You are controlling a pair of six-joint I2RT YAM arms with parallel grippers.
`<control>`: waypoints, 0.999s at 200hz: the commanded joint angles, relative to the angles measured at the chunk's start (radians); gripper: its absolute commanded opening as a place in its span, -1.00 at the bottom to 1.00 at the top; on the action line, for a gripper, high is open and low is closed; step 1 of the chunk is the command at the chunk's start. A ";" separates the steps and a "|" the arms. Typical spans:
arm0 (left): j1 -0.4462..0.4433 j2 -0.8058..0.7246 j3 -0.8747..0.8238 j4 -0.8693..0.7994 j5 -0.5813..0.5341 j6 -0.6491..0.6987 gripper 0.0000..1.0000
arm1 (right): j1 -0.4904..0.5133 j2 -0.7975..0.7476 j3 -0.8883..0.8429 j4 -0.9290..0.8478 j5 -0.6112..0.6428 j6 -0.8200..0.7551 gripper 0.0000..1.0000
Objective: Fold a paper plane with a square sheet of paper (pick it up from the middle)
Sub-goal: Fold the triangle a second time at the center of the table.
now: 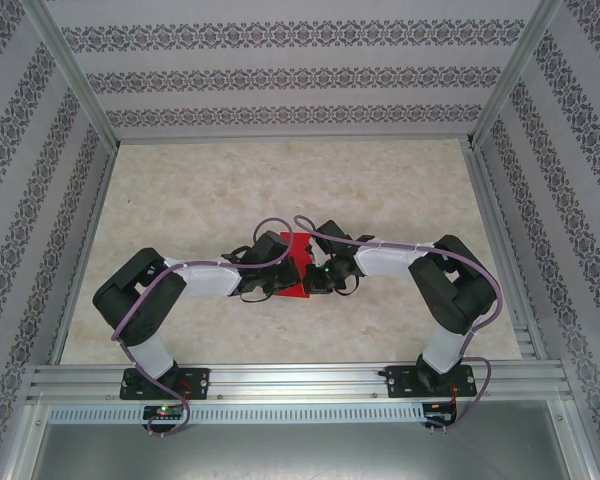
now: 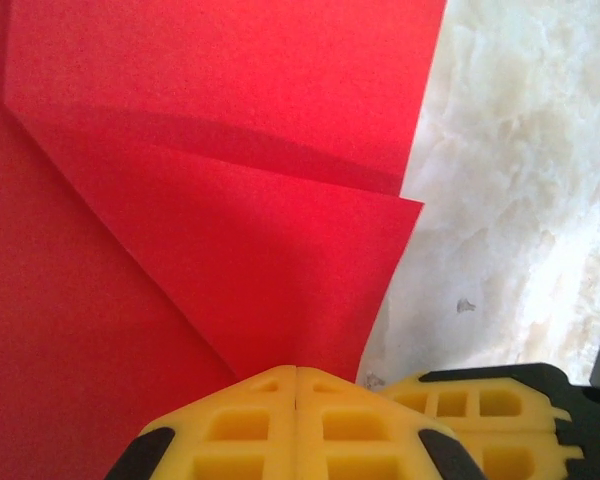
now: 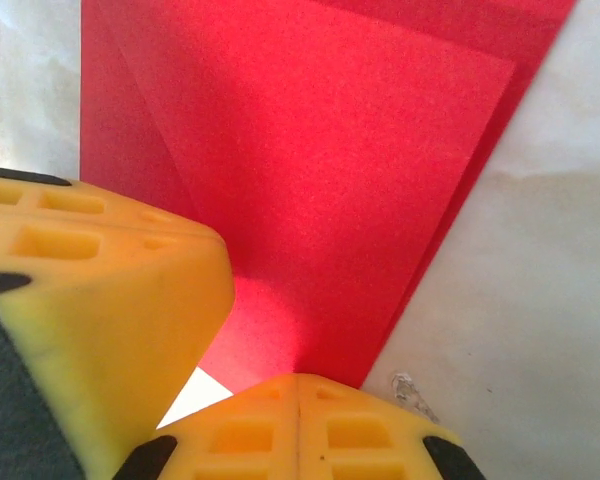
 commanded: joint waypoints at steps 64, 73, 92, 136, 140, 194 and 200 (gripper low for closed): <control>-0.018 0.022 -0.033 -0.039 -0.114 -0.032 -1.00 | 0.019 0.081 -0.046 -0.053 0.147 -0.012 -0.93; -0.009 0.014 -0.032 -0.046 -0.115 -0.024 -1.00 | 0.019 0.084 -0.050 -0.064 0.161 -0.016 -0.93; 0.014 0.001 -0.022 -0.064 -0.110 0.004 -1.00 | 0.020 0.092 -0.061 -0.081 0.189 -0.024 -0.94; 0.090 0.006 -0.012 -0.021 -0.023 0.089 -1.00 | 0.022 0.136 -0.096 -0.093 0.216 -0.034 -0.96; 0.098 0.007 -0.011 -0.019 -0.018 0.093 -0.99 | 0.023 0.138 -0.100 -0.092 0.213 -0.035 -0.96; 0.218 0.031 -0.001 -0.021 0.027 0.178 -0.99 | 0.027 0.139 -0.119 -0.089 0.218 -0.031 -0.96; 0.232 0.030 0.002 -0.029 0.031 0.192 -0.98 | 0.026 0.140 -0.120 -0.090 0.218 -0.031 -0.96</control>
